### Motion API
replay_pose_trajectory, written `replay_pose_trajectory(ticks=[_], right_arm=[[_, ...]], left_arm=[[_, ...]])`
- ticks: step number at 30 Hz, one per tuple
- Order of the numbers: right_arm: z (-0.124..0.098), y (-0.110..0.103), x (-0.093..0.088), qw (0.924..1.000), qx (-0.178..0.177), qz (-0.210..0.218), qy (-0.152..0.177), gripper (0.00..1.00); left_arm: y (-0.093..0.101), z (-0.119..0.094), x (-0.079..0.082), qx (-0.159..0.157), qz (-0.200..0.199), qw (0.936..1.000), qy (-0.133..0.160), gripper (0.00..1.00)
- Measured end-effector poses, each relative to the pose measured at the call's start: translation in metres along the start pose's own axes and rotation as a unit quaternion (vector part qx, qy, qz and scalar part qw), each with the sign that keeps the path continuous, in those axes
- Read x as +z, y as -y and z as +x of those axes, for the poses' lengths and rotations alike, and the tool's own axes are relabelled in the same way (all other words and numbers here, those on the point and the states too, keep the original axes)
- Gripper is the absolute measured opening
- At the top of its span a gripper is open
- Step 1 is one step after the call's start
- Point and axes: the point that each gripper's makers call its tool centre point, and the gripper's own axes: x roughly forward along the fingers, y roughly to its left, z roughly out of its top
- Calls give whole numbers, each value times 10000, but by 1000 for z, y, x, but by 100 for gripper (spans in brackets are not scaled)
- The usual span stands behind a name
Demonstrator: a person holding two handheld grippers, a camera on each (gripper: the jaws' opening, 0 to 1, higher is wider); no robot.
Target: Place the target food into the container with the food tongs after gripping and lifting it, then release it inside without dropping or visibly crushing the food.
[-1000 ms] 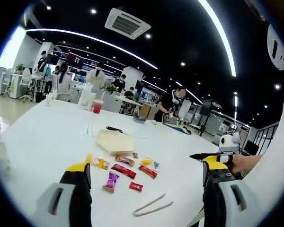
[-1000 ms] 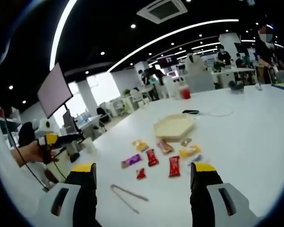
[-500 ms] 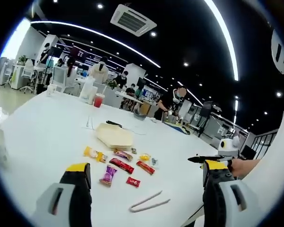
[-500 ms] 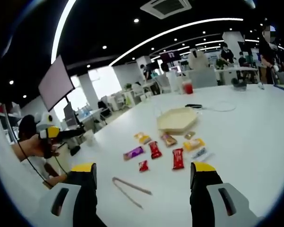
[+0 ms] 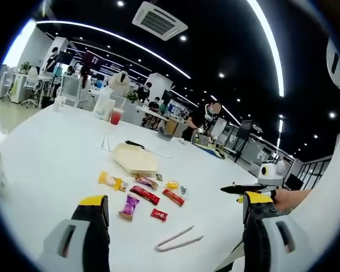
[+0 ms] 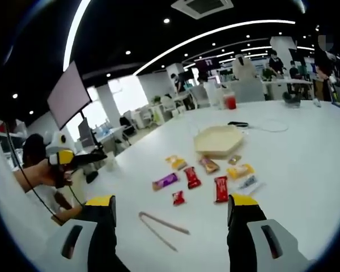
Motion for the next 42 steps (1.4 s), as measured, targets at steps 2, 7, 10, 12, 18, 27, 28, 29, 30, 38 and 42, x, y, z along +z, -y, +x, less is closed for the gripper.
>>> replay_pose_trajectory(ticks=[2, 7, 10, 12, 18, 27, 28, 29, 30, 38, 42], right_arm=[[2, -3, -3, 10000, 23, 2, -40, 81], [11, -10, -11, 9998, 95, -19, -163, 80], [16, -10, -9, 9998, 80, -71, -148, 80], [19, -11, -6, 9999, 87, -62, -111, 80], [21, -13, -4, 9998, 2, -179, -36, 80], [14, -7, -12, 9996, -95, -250, 28, 80], [14, -6, -14, 9997, -97, -233, 8, 80], [13, -5, -18, 9998, -92, -192, -55, 80], [11, -6, -20, 9999, -34, -118, -64, 79], [12, -8, -20, 9998, 178, 15, 25, 75], [16, -9, -23, 9996, 272, -28, -94, 75]], left_arm=[[-3, -2, -1, 19, -64, 10000, 24, 99], [4, -6, -1, -241, -356, 9990, 156, 99], [9, -8, 5, -413, -645, 9964, 354, 99], [9, -9, 6, -418, -602, 9966, 385, 99], [10, -10, 12, -534, -518, 9955, 589, 99], [18, 1, -7, -650, 142, 9976, 179, 99], [18, 1, -8, -644, 152, 9977, 156, 99], [21, 5, -10, -655, 76, 9977, 128, 99], [23, 8, -12, -672, 22, 9977, 55, 99], [24, 17, -20, -502, 138, 9984, -225, 99], [16, 19, -39, -294, 657, 9941, -805, 99]])
